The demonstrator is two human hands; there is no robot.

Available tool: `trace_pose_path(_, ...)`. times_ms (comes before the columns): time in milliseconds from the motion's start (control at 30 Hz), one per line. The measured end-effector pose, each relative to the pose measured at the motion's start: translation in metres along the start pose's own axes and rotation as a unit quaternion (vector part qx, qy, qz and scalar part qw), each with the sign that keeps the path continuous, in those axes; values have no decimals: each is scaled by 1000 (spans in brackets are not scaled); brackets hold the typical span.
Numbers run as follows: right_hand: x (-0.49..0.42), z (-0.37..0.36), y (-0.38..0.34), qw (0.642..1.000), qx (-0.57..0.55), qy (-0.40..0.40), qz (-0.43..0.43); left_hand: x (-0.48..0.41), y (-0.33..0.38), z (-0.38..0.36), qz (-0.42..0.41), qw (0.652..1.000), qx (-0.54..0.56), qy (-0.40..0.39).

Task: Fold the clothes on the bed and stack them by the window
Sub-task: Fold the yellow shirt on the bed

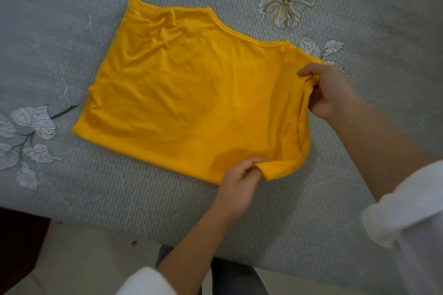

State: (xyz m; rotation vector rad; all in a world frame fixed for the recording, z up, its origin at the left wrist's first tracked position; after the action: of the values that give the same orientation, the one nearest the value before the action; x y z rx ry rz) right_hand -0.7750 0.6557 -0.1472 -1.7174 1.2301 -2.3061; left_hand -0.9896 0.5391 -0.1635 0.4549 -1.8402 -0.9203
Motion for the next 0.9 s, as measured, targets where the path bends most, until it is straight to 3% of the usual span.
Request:
trace_pose_path(167, 14, -64, -20, 998, -2, -2, 58, 9, 25, 82, 57, 937, 332, 94)
trace_pose_path(267, 18, -115, -30, 991, 53, 26, 119, 13, 31, 126, 46, 907, 398, 128)
trace_pose_path(500, 26, -240, -51, 966, 137, -42, 215, 21, 38, 207, -22, 855, 477, 204)
trace_pose_path(600, 29, -281, -45, 967, 113, -140, 180, 21, 32, 232, -30, 836, 480, 263)
trace_pose_path(667, 25, -289, -32, 951, 185, -146, 198, 22, 25, 245, -17, 831, 453, 321)
trace_pose_path(733, 21, -279, -14, 907, 318, -87, 262, 26, 16, 255, 6, 839, 379, 391)
trace_pose_path(800, 18, -257, 7, 870, 377, -14, 317, 31, 9, 259, 28, 846, 280, 453)
trace_pose_path(900, 15, -211, 32, 878, 327, 125, 328, 34, 6, 252, 46, 849, 219, 478)
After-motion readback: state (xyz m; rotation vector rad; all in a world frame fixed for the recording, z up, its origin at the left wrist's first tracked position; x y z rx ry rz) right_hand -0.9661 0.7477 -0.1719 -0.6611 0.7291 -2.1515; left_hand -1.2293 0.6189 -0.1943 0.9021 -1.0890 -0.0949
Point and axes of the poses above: each hand's wrist, its own x-axis away from the middle knuckle, its own z-axis out of the back of the hand, y = z × x, the point moved 2 cm from there along -x, towards the middle knuckle, and after that the axes turned 2 degrees about x, right-handed, at the moved point
